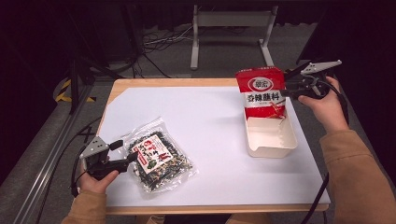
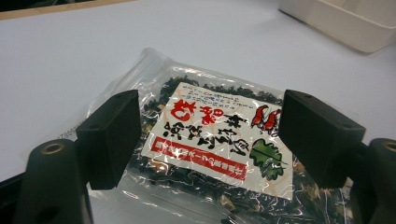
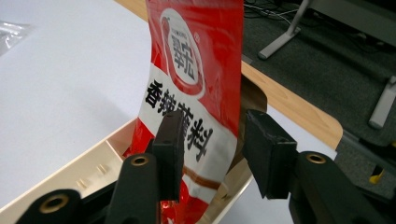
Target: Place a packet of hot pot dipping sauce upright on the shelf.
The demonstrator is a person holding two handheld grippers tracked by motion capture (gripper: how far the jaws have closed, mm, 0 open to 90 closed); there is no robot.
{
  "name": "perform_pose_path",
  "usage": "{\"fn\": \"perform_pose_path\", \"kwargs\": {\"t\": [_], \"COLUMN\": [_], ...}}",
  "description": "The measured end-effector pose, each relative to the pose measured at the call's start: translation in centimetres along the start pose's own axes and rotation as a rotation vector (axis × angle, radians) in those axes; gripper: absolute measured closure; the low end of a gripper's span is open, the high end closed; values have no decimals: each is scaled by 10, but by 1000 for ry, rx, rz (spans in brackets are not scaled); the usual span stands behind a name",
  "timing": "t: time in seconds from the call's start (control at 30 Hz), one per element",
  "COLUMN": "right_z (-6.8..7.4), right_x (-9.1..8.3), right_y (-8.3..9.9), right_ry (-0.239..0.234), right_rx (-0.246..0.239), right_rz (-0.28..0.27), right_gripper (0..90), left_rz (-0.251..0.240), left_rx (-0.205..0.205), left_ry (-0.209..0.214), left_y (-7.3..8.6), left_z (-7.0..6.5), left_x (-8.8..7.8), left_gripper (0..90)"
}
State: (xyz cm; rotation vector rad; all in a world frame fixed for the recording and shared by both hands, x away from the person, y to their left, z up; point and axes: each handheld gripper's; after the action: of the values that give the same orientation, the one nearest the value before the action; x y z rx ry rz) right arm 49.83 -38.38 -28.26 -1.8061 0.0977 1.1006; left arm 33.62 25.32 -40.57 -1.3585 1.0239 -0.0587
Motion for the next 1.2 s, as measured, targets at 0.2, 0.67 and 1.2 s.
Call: {"fn": "perform_pose_path", "kwargs": {"t": [0.2,0.67,1.2], "right_z": [-1,8,2], "right_x": [3,22,28], "right_y": [21,39,39], "right_ry": [-44,-106,38], "right_rx": [71,82,156], "right_rz": [9,76,56], "right_gripper": [594,702,628], "left_rz": [0,2,3], "left_rx": [-1,8,10], "left_ry": [3,9,7], "left_y": [-1,-3,-3], "left_z": [-1,0,0], "left_x": [2,5,4], "left_gripper": [222,222,222]}}
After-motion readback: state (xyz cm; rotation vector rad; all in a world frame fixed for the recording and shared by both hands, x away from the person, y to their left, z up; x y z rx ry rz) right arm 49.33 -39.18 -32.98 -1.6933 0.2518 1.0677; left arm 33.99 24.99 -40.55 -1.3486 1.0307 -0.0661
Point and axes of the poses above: each handheld gripper's, and its own axes: x roughly forward along the jaws, y roughly out of its underside, z roughly to its left, and after that the axes turned 7 degrees about z, right-handed
